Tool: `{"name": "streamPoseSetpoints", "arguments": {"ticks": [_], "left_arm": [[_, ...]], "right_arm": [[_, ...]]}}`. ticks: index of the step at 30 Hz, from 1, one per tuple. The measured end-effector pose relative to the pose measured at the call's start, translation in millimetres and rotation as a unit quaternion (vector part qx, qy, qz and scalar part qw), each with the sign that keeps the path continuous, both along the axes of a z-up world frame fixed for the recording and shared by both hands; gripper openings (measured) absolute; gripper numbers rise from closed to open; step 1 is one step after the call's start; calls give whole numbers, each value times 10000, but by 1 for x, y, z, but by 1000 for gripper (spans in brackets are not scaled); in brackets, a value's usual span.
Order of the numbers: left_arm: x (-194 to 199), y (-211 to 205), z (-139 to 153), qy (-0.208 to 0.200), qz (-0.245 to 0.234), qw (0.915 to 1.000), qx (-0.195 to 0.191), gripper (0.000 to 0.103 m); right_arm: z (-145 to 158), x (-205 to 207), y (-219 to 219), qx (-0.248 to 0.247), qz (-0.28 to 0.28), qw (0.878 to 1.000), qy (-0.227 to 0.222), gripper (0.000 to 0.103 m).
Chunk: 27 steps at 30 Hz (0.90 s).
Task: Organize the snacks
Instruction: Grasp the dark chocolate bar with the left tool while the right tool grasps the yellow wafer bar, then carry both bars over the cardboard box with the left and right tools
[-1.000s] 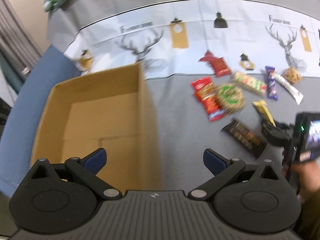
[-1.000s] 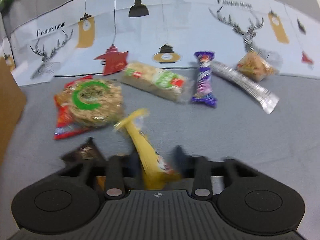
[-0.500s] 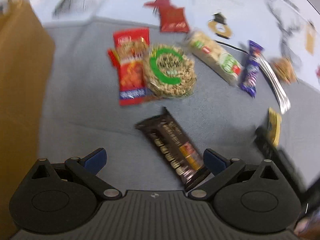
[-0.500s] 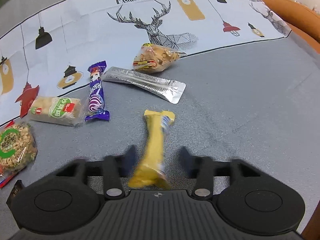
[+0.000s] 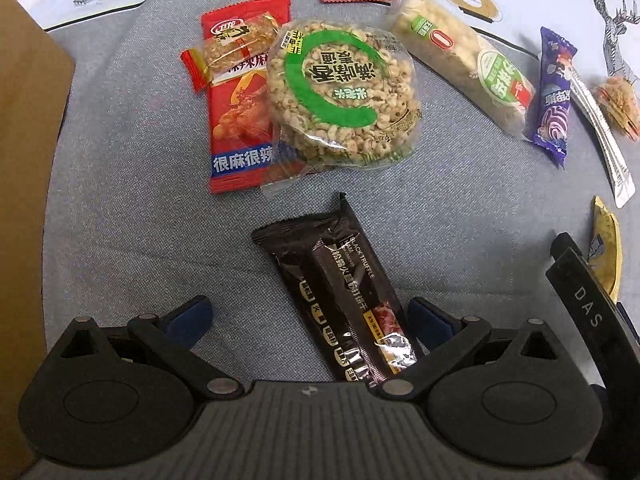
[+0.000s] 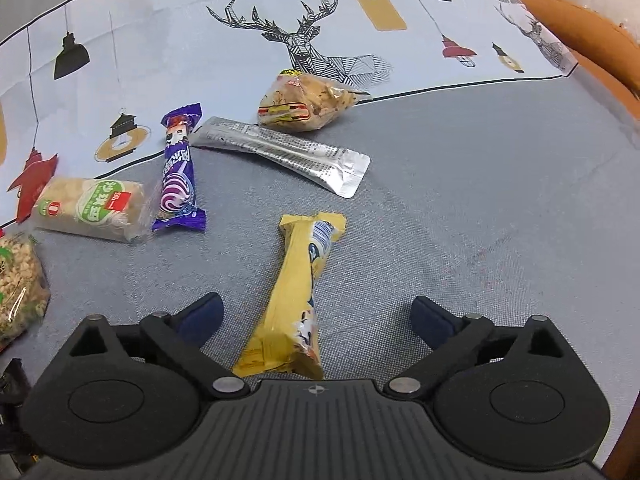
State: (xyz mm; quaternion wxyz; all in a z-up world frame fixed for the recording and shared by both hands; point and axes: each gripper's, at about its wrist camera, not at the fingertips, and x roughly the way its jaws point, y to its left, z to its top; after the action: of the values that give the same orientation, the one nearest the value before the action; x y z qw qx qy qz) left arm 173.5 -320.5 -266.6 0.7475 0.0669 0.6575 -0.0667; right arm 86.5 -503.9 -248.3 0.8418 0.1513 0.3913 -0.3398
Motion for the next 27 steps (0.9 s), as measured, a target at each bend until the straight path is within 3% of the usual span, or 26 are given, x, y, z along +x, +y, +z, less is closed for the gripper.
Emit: {"name": "streamPoseSetpoints", "arguments": {"ticks": [3, 5, 6, 7, 8, 11, 16, 23, 27], "left_arm": [[1, 0, 1, 43, -83, 10000, -5, 103], [8, 5, 6, 55, -33, 10000, -2, 94], [9, 12, 14, -91, 172, 9998, -73, 67], [9, 19, 22, -205, 321, 9991, -170, 43], [11, 24, 28, -225, 372, 9988, -207, 43], [15, 40, 41, -411, 576, 9972, -231, 43], [3, 65, 66, -475, 472, 9967, -451, 43], [-64, 117, 132, -828, -5, 9938, -745, 43], [-106, 164, 169, -943, -125, 9903, -1016, 43]], "right_arm": [[-1, 1, 0, -21, -35, 10000, 7, 102], [-1, 0, 0, -29, -27, 10000, -21, 97], [1, -1, 1, -76, -1, 9999, -108, 74], [4, -2, 4, -202, 82, 9995, -220, 23], [6, -2, 5, -265, 230, 9990, -278, 14], [10, -3, 2, -166, 156, 9989, -419, 14], [23, -9, 2, -363, -96, 9949, -935, 14], [40, -11, 18, -201, 28, 9883, -1514, 14], [70, -42, 46, -113, 250, 9845, -1734, 14]]}}
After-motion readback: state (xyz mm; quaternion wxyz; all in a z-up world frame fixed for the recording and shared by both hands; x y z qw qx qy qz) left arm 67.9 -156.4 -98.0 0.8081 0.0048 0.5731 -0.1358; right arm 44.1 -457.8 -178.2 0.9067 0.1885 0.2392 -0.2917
